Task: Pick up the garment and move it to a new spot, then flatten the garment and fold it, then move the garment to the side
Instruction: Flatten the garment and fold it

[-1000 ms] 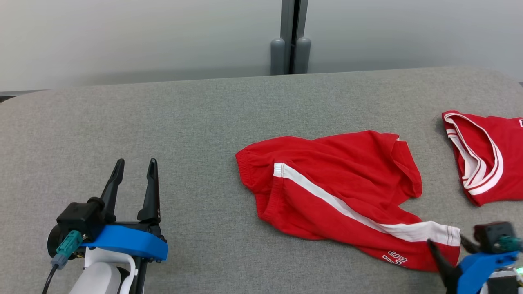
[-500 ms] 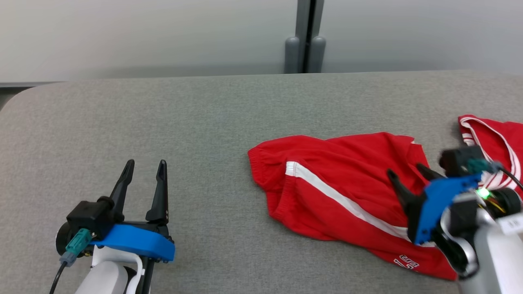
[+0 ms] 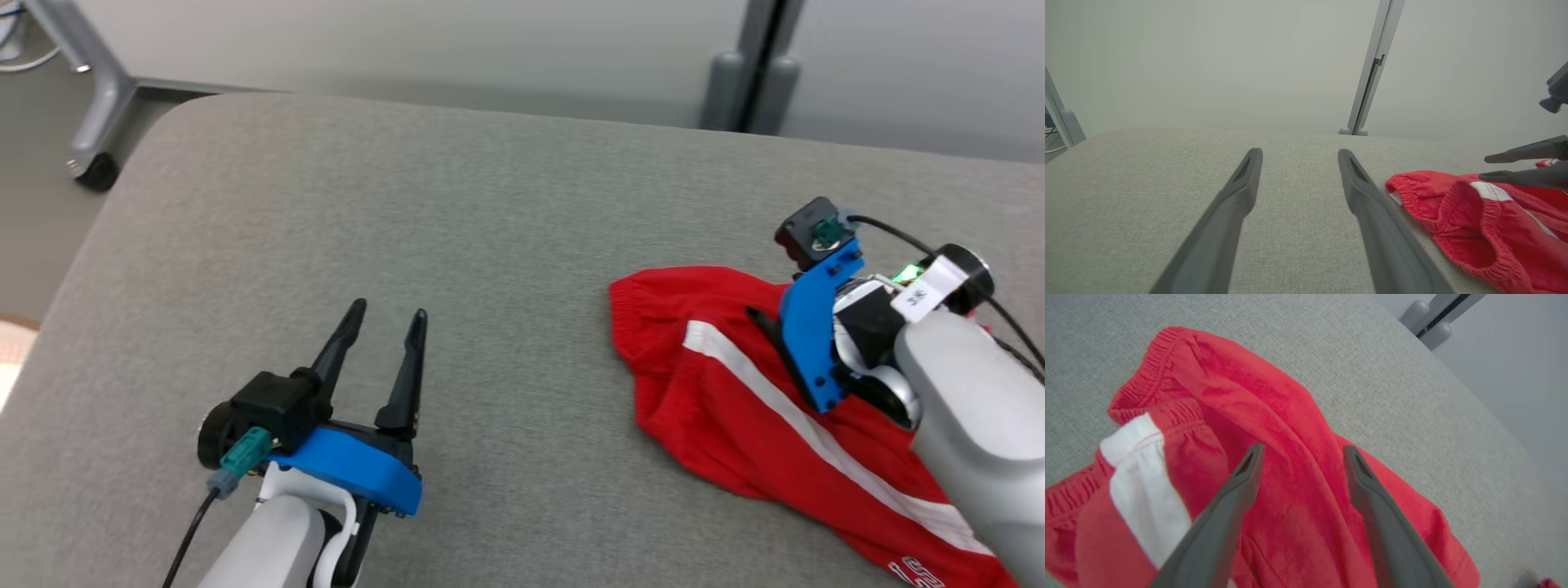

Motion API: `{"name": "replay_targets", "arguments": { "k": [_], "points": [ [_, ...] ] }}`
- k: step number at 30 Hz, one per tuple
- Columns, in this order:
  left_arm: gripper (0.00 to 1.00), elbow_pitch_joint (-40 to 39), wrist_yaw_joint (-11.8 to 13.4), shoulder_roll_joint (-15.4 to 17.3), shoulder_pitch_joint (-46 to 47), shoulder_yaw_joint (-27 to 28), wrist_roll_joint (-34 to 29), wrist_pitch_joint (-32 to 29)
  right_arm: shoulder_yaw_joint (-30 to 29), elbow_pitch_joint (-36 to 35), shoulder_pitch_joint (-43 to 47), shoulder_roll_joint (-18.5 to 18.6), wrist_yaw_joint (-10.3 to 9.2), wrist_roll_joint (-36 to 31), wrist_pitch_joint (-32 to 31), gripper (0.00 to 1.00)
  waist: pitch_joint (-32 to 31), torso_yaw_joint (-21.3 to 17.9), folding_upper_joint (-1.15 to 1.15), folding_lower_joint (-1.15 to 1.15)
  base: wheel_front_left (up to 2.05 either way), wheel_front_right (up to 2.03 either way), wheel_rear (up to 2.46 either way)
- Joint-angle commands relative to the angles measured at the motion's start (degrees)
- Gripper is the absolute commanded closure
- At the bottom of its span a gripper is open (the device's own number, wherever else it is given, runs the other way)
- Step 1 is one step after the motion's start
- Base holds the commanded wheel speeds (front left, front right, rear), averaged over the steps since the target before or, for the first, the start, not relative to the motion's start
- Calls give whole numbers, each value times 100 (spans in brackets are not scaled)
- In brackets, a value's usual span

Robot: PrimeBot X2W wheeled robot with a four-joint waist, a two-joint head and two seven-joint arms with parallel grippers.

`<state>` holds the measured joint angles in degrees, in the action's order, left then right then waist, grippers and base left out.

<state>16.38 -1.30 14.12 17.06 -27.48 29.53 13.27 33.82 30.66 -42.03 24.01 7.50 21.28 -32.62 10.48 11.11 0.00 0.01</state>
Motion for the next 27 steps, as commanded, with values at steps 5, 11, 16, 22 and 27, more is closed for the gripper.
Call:
{"name": "replay_targets", "arguments": {
  "k": [5, 11, 16, 22, 27],
  "points": [
    [0, 108, -116, -113, 262, -142, -87, 54, 534, 494, -387, 454, -1, 490, 13, 0, 280, 481, 0, -1, 0, 0, 0],
    [0, 164, -169, -222, 442, -179, -116, 105, 1264, 621, -656, 872, 0, 1308, -248, 0, 569, 751, 0, -1, 0, 0, 0],
    [0, 197, -191, -295, 547, -157, -144, 148, 1773, 517, -812, 1114, 0, 1855, -309, 100, 761, 812, 0, -1, 0, 0, 0],
    [0, 241, -217, -383, 640, -121, -183, 181, 1896, 534, -1510, 1159, -1, 1766, 461, 100, 887, 773, 0, -1, 0, 0, 0],
    [0, 264, -266, -459, 709, -130, -238, 195, 1815, 925, -2017, 1097, -1, 1387, 1114, 100, 888, 822, 0, -1, 0, 0, 0]
  ]
}}
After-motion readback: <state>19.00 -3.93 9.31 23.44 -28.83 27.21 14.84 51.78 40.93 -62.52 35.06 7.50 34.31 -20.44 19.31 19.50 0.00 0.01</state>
